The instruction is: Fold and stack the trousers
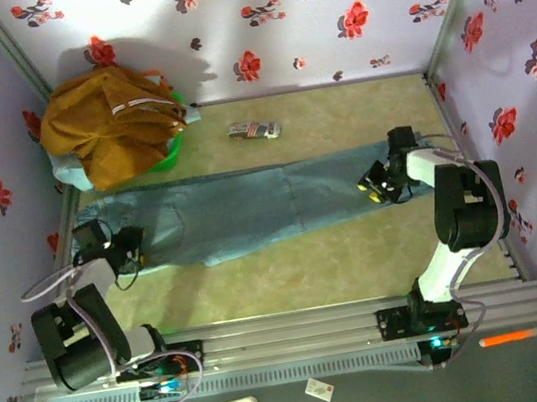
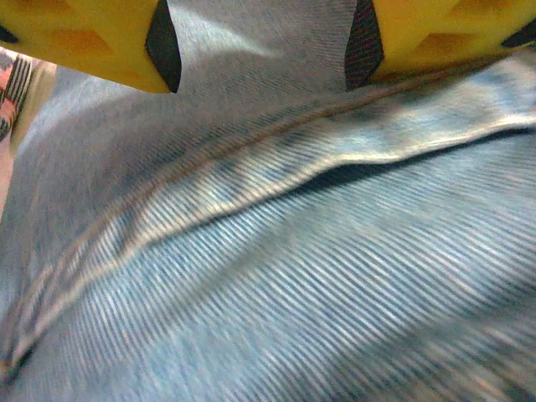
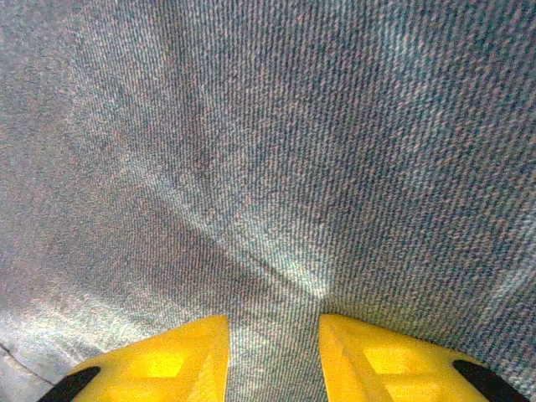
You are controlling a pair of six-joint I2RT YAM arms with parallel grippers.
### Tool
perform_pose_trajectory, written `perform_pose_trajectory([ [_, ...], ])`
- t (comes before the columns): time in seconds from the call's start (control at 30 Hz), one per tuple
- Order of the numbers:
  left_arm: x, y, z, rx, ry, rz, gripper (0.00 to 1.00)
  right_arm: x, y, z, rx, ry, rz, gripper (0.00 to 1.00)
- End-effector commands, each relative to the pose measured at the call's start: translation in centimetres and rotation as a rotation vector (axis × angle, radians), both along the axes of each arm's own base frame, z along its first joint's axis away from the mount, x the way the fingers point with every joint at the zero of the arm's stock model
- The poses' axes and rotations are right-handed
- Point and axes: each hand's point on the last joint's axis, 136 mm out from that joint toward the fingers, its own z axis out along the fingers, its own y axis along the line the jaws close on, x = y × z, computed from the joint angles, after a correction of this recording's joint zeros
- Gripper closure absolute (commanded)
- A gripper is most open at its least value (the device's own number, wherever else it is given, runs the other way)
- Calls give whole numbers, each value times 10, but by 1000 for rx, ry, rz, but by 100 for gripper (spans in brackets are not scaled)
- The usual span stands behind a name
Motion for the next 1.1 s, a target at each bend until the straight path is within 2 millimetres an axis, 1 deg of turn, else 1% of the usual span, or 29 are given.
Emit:
perform_pose_trajectory([
  [0.0,-35,29,-17,68,126,81,41,-7,35,-18,42,36,39,65],
  [0.03,-37,34,-14,66,128,94,41,-8,50,-17,46,38,74,65],
  [0.1,-38,42,-7,64,123,99,41,-10,70,-14,57,36,115,65],
  [0.17,-38,45,0,47,115,106,41,-7,78,-2,89,11,126,65],
  [0.2,-35,45,5,42,96,107,41,-5,74,7,85,-8,125,65],
  [0.27,-28,39,16,30,49,96,40,-1,57,26,30,-39,119,65],
  [0.3,-23,34,23,32,25,77,40,2,44,36,-9,-55,111,64],
  [0.37,-15,22,38,56,-8,30,38,9,14,54,-80,-78,74,63],
  [0.4,-10,14,45,75,-29,-3,35,14,-5,63,-110,-85,42,62],
  [0.5,-2,-9,60,116,-62,-94,30,27,-60,80,-209,-96,-59,60],
  [0.57,4,-27,65,133,-88,-158,27,35,-95,85,-291,-82,-108,57],
  [0.6,6,-39,65,135,-94,-200,26,39,-108,86,-309,-64,-121,57],
  [0.67,6,-58,62,132,-97,-264,26,42,-127,81,-348,-11,-139,56],
  [0.73,4,-72,57,116,-101,-301,26,39,-137,69,-359,37,-153,56],
  [0.83,-4,-86,48,94,-112,-338,25,19,-151,46,-379,100,-202,56],
  [0.9,-10,-91,41,81,-105,-355,24,10,-154,31,-346,126,-224,56],
  [1.0,-16,-94,32,68,-103,-367,24,3,-150,8,-285,172,-223,57],
  [1.03,-18,-94,29,68,-99,-368,24,3,-150,2,-280,184,-218,58],
  [1.07,-18,-94,27,65,-96,-368,24,1,-149,-3,-271,197,-212,62],
])
